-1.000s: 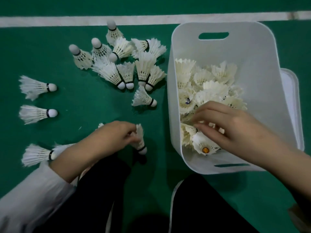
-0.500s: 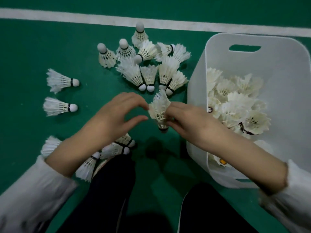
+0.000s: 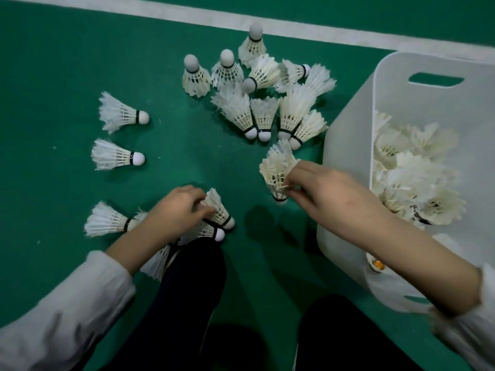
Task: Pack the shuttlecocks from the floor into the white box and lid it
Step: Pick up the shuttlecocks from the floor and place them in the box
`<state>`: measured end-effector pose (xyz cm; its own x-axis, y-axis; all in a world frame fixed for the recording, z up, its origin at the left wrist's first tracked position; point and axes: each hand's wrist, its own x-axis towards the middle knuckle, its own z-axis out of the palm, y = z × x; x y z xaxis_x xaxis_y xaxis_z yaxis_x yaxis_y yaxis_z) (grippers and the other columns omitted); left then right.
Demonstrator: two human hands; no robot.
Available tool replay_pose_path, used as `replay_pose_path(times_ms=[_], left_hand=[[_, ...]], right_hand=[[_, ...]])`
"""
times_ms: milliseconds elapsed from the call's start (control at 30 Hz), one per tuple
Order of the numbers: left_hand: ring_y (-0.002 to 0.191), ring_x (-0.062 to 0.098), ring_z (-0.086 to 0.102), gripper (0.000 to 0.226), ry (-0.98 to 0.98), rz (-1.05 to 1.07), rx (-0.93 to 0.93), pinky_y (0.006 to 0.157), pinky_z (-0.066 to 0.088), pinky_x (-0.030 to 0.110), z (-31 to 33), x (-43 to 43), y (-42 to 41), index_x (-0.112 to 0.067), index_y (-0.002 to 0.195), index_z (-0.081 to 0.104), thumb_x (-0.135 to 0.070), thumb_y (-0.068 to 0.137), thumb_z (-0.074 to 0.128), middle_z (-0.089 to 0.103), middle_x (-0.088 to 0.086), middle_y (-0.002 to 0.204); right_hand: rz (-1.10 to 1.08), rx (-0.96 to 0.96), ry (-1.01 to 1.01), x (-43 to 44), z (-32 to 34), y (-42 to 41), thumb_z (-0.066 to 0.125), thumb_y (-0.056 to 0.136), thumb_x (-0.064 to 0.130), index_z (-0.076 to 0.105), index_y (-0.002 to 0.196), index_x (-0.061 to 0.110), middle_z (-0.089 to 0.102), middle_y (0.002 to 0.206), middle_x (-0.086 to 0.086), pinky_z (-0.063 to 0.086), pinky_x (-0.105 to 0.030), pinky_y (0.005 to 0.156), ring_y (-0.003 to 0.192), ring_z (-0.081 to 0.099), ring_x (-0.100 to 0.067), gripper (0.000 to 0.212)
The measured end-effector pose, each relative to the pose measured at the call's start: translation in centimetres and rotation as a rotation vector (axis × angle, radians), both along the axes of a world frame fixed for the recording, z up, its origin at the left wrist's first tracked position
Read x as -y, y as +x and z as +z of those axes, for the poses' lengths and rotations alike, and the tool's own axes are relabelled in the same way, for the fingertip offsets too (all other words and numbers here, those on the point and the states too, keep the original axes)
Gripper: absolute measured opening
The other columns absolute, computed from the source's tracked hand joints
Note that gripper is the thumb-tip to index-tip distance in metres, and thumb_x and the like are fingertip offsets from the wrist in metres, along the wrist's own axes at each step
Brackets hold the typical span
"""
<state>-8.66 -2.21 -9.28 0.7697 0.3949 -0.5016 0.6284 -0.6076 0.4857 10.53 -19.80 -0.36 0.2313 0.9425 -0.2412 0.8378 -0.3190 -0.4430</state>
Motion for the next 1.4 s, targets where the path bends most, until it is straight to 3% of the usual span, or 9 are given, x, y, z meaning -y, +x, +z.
replay_pose_path(times_ms=[100,300,400,633,767,900,1100,1300,1400], left_hand=[[0.071,0.019,0.049,0.017,-0.051,0.004,0.105,0.057,0.029,0.028,-0.1,0.4,0.1,-0.011,0.079,0.056,-0.024,0.089,0.059,0.052,0.001,0.073],[0.059,0.018,0.063,0.02,-0.087,0.225,0.273,0.064,0.05,0.037,3.1,-1.2,1.0,-0.019,0.108,0.038,-0.022,0.094,0.051,0.063,0.003,0.091],[0.049,0.018,0.049,0.02,-0.076,0.258,0.291,0.054,0.042,0.036,4.7,-2.3,1.0,-0.023,0.111,0.037,-0.031,0.095,0.046,0.055,0.006,0.065],[0.072,0.021,0.057,0.038,-0.033,-0.04,-0.443,0.062,0.04,0.029,3.8,-2.3,-0.1,-0.015,0.095,0.063,-0.05,0.087,0.053,0.065,0.007,0.084],[0.077,0.022,0.059,0.033,-0.09,-0.16,-0.552,0.063,0.04,0.028,1.7,-0.9,-1.5,-0.018,0.082,0.063,-0.051,0.082,0.059,0.066,0.006,0.086],[0.058,0.011,0.048,0.028,-0.093,-0.122,-0.421,0.055,0.032,0.027,1.6,-0.6,-1.4,-0.027,0.063,0.05,-0.043,0.082,0.062,0.052,-0.006,0.061],[0.072,0.02,0.06,0.021,0.011,0.001,-0.176,0.064,0.047,0.03,3.9,-0.5,0.8,-0.024,0.102,0.066,-0.037,0.088,0.058,0.066,0.002,0.079],[0.063,0.005,0.051,0.006,0.127,0.014,0.07,0.054,0.038,0.025,6.8,0.7,3.3,-0.038,0.089,0.062,-0.038,0.087,0.057,0.066,-0.019,0.086],[0.054,-0.007,0.044,0.005,0.163,0.016,0.211,0.05,0.029,0.023,8.9,1.9,4.5,-0.036,0.088,0.061,-0.038,0.087,0.056,0.062,-0.02,0.086]], right_hand=[[-0.014,0.008,-0.009,0.3,0.1,0.2,0.053,0.09,0.019,0.059,0.091,0.012,0.058,0.094,-0.003,0.046,-0.038,0.066,0.083,0.059,-0.026,0.009],[-0.013,0.027,0.012,0.5,0.1,0.2,0.053,0.09,0.019,0.06,0.091,0.013,0.059,0.092,-0.002,0.049,-0.038,0.062,0.079,0.06,-0.025,0.009],[-0.011,0.034,0.014,0.6,0.1,0.2,0.054,0.09,0.019,0.06,0.091,0.014,0.059,0.092,-0.002,0.049,-0.037,0.061,0.078,0.06,-0.025,0.009],[-0.021,0.043,0.009,0.9,0.1,0.4,0.053,0.091,0.02,0.06,0.091,0.013,0.059,0.091,-0.002,0.046,-0.034,0.06,0.077,0.06,-0.025,0.01],[-0.008,0.046,0.004,0.9,0.2,0.4,0.052,0.091,0.02,0.06,0.092,0.012,0.059,0.091,-0.002,0.044,-0.033,0.06,0.077,0.06,-0.025,0.011],[-0.011,0.049,0.007,1.0,0.2,0.5,0.051,0.091,0.02,0.059,0.092,0.012,0.059,0.091,-0.003,0.044,-0.034,0.06,0.077,0.059,-0.025,0.011],[-0.022,0.038,0.059,1.1,0.0,0.4,0.052,0.091,0.019,0.06,0.093,0.011,0.059,0.093,-0.003,0.045,-0.032,0.066,0.08,0.059,-0.023,0.012],[-0.403,-0.491,0.404,2.0,3.6,0.8,0.06,0.085,0.025,0.065,0.089,0.027,0.062,0.089,0.006,0.052,-0.03,0.069,0.081,0.061,-0.014,0.007],[-0.567,-0.564,0.565,4.2,6.2,1.9,0.062,0.085,0.019,0.065,0.085,0.03,0.063,0.087,0.006,0.051,-0.021,0.066,0.078,0.061,-0.018,0.011]])
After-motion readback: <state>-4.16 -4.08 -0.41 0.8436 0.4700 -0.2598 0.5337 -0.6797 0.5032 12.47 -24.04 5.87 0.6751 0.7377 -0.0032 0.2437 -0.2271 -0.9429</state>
